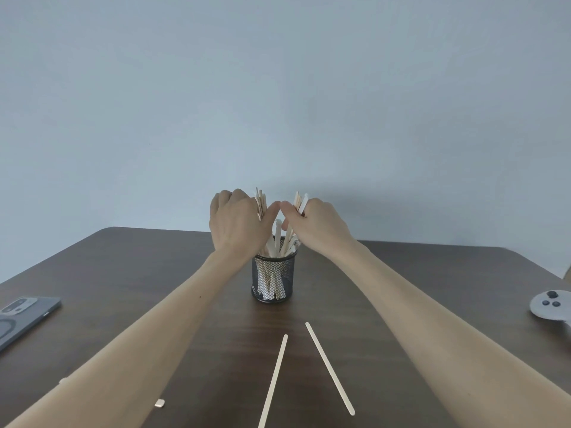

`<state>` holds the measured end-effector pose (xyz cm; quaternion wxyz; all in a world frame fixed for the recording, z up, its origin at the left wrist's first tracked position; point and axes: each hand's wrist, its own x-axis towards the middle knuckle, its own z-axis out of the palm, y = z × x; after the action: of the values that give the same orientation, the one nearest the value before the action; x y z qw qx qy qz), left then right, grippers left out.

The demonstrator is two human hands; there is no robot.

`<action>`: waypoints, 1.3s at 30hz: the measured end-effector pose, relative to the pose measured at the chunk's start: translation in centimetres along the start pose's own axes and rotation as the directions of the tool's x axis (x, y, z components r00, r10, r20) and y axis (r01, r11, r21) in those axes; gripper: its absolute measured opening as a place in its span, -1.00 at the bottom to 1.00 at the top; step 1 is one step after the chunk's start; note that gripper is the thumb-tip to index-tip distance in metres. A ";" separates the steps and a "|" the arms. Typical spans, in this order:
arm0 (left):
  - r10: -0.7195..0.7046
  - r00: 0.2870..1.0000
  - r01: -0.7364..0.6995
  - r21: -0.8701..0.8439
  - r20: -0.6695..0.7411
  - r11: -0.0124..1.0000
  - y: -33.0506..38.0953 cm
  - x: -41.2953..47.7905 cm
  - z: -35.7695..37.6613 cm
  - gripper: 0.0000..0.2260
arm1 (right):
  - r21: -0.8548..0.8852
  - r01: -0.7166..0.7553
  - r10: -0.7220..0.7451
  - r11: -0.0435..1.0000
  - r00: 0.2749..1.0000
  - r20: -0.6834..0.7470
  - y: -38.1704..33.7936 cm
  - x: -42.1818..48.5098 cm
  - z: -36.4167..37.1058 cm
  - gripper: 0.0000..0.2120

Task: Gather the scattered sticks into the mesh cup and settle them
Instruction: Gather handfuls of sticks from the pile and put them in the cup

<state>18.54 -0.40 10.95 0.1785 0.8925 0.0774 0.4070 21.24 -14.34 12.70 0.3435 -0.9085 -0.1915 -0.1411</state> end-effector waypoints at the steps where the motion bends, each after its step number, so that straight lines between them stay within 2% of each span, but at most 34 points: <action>1: -0.007 0.999 0.007 0.017 0.035 1.000 -0.2 0.0 0.2 -0.45 | 0.009 -0.001 0.001 1.000 1.000 -0.001 0.1 0.0 0.1 -0.51; 4: -0.063 0.990 0.070 -0.049 0.128 0.996 -0.5 0.1 0.6 -0.54 | 0.059 0.031 -0.028 0.998 0.998 -0.049 0.6 0.1 0.5 -0.54; 6: -0.094 0.989 0.115 -0.201 0.110 0.973 -0.5 0.0 0.4 -0.62 | 0.075 0.059 -0.051 0.995 0.994 -0.098 0.9 0.2 0.6 -0.67; 9: -0.092 0.993 0.110 -0.343 0.067 0.933 -0.8 0.2 0.0 -0.65 | 0.079 0.107 -0.089 0.991 0.976 -0.199 0.8 -0.2 0.3 -0.68; 11: -0.062 0.986 0.107 -0.299 0.156 0.948 -1.1 0.3 0.1 -0.69 | 0.009 0.126 -0.123 0.992 0.976 -0.178 0.5 -0.6 0.2 -0.74; 14: -0.061 0.954 0.129 -0.216 0.293 0.968 -1.2 0.0 0.0 -0.54 | -0.167 0.104 -0.113 0.980 0.993 -0.046 0.2 -1.4 0.5 -0.66; 17: -0.040 0.971 0.101 -0.251 0.236 0.963 -1.0 -0.3 -0.8 -0.51 | -0.237 0.113 -0.124 0.965 0.992 -0.032 -0.2 -2.3 0.1 -0.58; 19: -0.031 0.990 0.079 -0.356 0.137 0.931 -1.0 -0.3 -1.5 -0.51 | -0.238 0.120 -0.136 0.964 0.989 -0.052 -0.4 -2.7 -0.4 -0.60; 21: -0.008 0.997 0.035 -0.375 0.072 0.926 -0.9 -0.2 -1.9 -0.59 | -0.241 0.120 -0.143 0.963 0.987 -0.077 -0.4 -2.9 -0.5 -0.65; 22: 0.003 0.996 0.029 -0.351 0.091 0.936 -0.9 -0.1 -2.0 -0.62 | -0.224 0.107 -0.131 0.969 0.987 -0.094 -0.2 -2.9 -0.5 -0.66; 25: 0.015 0.965 0.040 -0.203 0.261 0.978 -0.8 -0.4 -1.7 -0.62 | -0.187 0.068 -0.086 0.980 0.992 -0.095 0.2 -3.0 0.2 -0.66; 27: 0.014 0.954 0.049 -0.203 0.300 0.978 -1.2 -0.7 -1.5 -0.64 | -0.165 0.086 -0.106 0.982 0.988 -0.114 0.7 -3.3 0.5 -0.65; 31: -0.066 0.971 0.146 -0.351 0.231 0.925 -1.9 -1.2 -2.6 -0.49 | -0.116 0.126 -0.145 0.985 0.973 -0.178 1.4 -4.3 -0.2 -0.63; 35: -0.132 0.980 0.183 -0.409 0.151 0.894 -3.1 -3.9 -4.8 -0.72 | -0.040 0.073 -0.080 0.997 0.970 -0.231 1.8 -6.5 -0.7 -0.68; 39: -0.166 0.963 0.228 -0.319 0.212 0.920 -5.1 -8.2 -6.3 -0.75 | 0.003 -0.020 0.021 1.000 0.982 -0.185 2.5 -9.9 0.1 -0.73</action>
<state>8.44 3.65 7.08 0.3765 0.8689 0.0792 0.3115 13.64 -18.50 7.34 0.3619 -0.8931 -0.1495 -0.2214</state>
